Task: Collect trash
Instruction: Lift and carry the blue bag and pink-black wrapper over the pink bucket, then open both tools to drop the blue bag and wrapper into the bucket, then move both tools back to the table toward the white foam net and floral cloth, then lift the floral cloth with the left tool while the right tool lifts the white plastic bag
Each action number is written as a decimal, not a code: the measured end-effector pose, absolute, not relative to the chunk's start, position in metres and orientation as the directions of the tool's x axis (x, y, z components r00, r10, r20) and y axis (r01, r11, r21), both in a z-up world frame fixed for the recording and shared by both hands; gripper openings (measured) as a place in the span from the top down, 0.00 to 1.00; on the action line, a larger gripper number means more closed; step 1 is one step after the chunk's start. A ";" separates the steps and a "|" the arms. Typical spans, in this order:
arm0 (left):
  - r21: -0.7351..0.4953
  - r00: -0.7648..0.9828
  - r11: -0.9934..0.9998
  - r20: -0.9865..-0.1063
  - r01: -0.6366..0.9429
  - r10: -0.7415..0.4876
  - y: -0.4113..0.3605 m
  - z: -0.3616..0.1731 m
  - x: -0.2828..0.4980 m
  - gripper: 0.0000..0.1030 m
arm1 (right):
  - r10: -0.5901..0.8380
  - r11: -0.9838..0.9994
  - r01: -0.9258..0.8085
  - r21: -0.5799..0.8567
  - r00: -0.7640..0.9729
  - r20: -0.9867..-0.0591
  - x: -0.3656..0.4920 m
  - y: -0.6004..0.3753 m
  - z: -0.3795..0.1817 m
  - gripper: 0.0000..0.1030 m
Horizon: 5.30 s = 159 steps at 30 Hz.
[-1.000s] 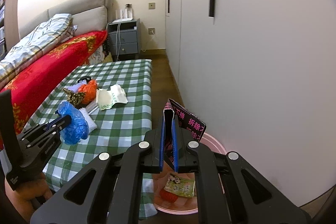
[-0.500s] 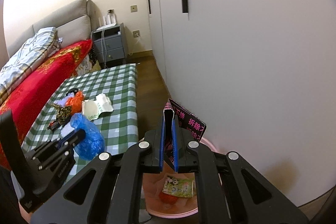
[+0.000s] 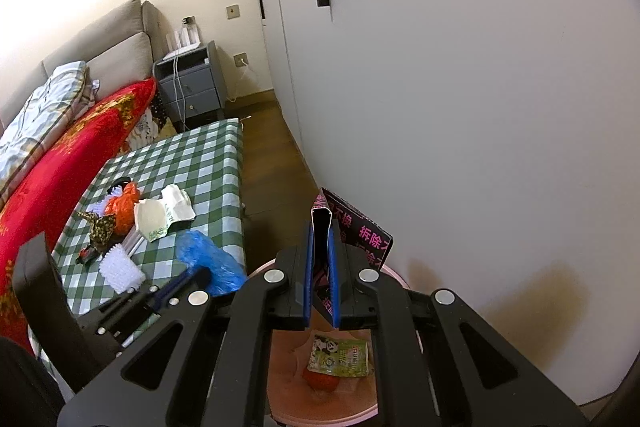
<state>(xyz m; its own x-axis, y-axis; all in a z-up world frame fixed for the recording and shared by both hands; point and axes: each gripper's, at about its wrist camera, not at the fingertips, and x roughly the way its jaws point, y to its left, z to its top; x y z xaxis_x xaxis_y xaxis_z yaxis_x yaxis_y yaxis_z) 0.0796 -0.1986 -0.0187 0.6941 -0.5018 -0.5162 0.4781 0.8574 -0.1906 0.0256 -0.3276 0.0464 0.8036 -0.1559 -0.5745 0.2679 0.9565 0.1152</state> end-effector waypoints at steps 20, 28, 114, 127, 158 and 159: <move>-0.247 0.632 0.831 -0.552 0.499 -0.543 -0.211 -0.034 0.099 0.54 | -0.194 0.930 0.340 0.141 0.779 -0.596 0.041 -0.342 0.036 0.61; -0.238 0.663 0.848 -0.538 0.473 -0.520 -0.191 -0.025 0.092 0.55 | -0.194 0.934 0.328 0.139 0.795 -0.575 0.035 -0.337 0.040 0.61; -0.255 0.746 0.948 -0.665 -0.189 -0.030 0.040 -0.054 0.201 0.55 | 0.326 0.938 -0.151 0.312 0.690 -0.647 0.239 -0.119 -0.074 0.75; -0.294 0.714 0.941 -0.694 -0.170 -0.087 0.038 -0.067 0.212 0.71 | 0.337 0.936 -0.169 0.308 0.683 -0.648 0.238 -0.116 -0.074 0.95; -0.182 0.819 0.979 -0.573 -0.090 -0.031 0.016 0.009 0.112 0.81 | 0.275 0.961 -0.223 0.162 0.797 -0.538 0.113 -0.147 0.030 0.96; -0.180 0.820 0.980 -0.572 -0.085 -0.033 0.014 0.010 0.109 0.81 | 0.272 0.962 -0.224 0.155 0.802 -0.532 0.105 -0.149 0.034 0.96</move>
<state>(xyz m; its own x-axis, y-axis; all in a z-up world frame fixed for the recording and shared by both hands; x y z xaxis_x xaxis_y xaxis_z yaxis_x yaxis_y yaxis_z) 0.1085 0.0143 0.0097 0.8199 -0.0335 -0.5715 -0.0852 0.9800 -0.1796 0.1047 -0.1487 0.0339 0.8016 0.2723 -0.5322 -0.2238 0.9622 0.1551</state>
